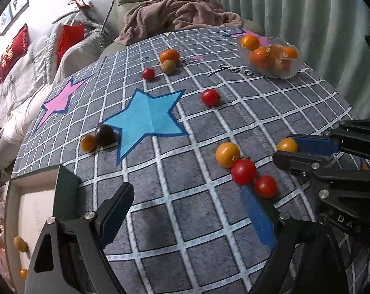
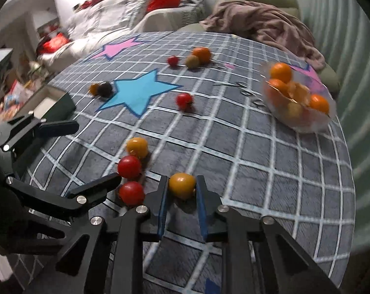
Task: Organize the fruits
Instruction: 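Grasp a yellow cherry tomato with right tool while left tool grasps a red cherry tomato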
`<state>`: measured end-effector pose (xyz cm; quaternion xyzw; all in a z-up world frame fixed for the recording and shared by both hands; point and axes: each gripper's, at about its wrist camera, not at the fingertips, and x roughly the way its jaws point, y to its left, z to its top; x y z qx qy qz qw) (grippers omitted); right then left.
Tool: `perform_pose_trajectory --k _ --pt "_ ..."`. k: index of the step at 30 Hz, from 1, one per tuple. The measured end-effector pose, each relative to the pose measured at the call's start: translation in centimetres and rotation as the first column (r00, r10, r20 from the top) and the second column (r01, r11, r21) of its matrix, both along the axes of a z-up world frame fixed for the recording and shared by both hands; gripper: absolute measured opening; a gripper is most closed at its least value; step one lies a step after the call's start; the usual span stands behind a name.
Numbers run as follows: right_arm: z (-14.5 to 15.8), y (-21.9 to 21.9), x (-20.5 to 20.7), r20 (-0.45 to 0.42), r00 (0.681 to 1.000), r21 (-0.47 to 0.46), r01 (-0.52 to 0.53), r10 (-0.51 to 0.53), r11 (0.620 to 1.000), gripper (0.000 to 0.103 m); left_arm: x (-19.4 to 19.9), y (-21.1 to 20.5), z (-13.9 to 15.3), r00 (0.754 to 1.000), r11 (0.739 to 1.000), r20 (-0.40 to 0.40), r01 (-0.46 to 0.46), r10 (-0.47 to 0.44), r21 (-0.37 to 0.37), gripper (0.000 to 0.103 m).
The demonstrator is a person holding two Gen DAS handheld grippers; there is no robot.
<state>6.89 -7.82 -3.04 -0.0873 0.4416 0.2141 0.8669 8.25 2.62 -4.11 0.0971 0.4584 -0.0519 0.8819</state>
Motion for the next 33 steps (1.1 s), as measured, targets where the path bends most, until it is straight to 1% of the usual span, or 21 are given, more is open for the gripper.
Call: perform_pose_trajectory --k 3,8,9,10,11,16,19,22,24,28,30,31,33 --pt "0.0 -0.9 -0.5 -0.004 1.000 0.010 0.022 -0.022 1.000 0.023 0.1 -0.8 0.1 1.000 1.000 0.004 0.019 -0.019 -0.001 0.090" --pt "0.0 -2.2 -0.9 -0.009 0.999 0.024 0.050 -0.049 0.998 0.023 0.3 -1.5 0.1 1.000 0.999 -0.005 0.029 -0.029 -0.026 0.090" --pt "0.1 -2.5 -0.9 -0.012 0.998 0.031 0.059 -0.058 0.998 0.023 0.5 -1.5 0.0 1.000 0.999 -0.010 0.027 -0.027 -0.034 0.089" --pt "0.0 -2.8 -0.9 -0.016 0.998 0.039 0.066 -0.065 0.997 0.023 0.7 -1.6 0.0 1.000 0.999 -0.015 0.026 -0.026 -0.043 0.081" --pt "0.1 -3.0 -0.9 -0.021 0.997 0.048 0.073 -0.072 0.996 0.023 1.1 -1.6 -0.1 0.999 0.998 -0.026 0.025 -0.027 -0.055 0.077" --pt "0.1 -3.5 -1.0 -0.029 0.996 0.075 0.091 -0.089 0.993 0.023 2.0 -1.6 -0.3 0.999 0.997 -0.038 0.015 -0.018 -0.072 0.077" --pt "0.0 -3.6 -1.1 -0.030 0.995 0.080 0.096 -0.094 0.992 0.023 1.9 -1.8 -0.3 0.999 0.997 -0.036 0.025 -0.028 -0.078 0.070" --pt "0.0 -3.8 -1.2 -0.035 0.994 0.089 0.104 -0.101 0.991 0.023 1.4 -1.7 -0.1 0.999 0.997 -0.033 0.002 -0.005 -0.071 0.069" --pt "0.0 -4.0 -1.3 -0.037 0.994 0.097 0.110 -0.106 0.989 0.023 0.5 -1.4 0.2 1.000 0.996 -0.030 -0.006 0.003 -0.090 0.070" --pt "0.2 -4.7 -1.5 -0.037 0.992 0.110 0.128 -0.124 0.986 0.023 -1.3 -1.4 1.0 1.000 0.992 -0.006 0.006 -0.007 -0.125 0.070" --pt "0.2 -5.1 -1.5 -0.038 0.990 0.117 0.137 -0.134 0.984 0.023 -1.7 -1.5 1.1 1.000 0.989 -0.011 0.011 -0.013 -0.145 0.070" --pt "0.2 -5.2 -1.5 -0.037 0.989 0.117 0.143 -0.140 0.983 0.023 -1.8 -1.8 1.0 1.000 0.989 -0.018 0.019 -0.022 -0.145 0.070" --pt "0.2 -5.4 -1.6 -0.037 0.988 0.113 0.150 -0.147 0.982 0.023 -1.9 -2.7 0.7 0.999 0.992 -0.019 0.039 -0.041 -0.122 0.070"
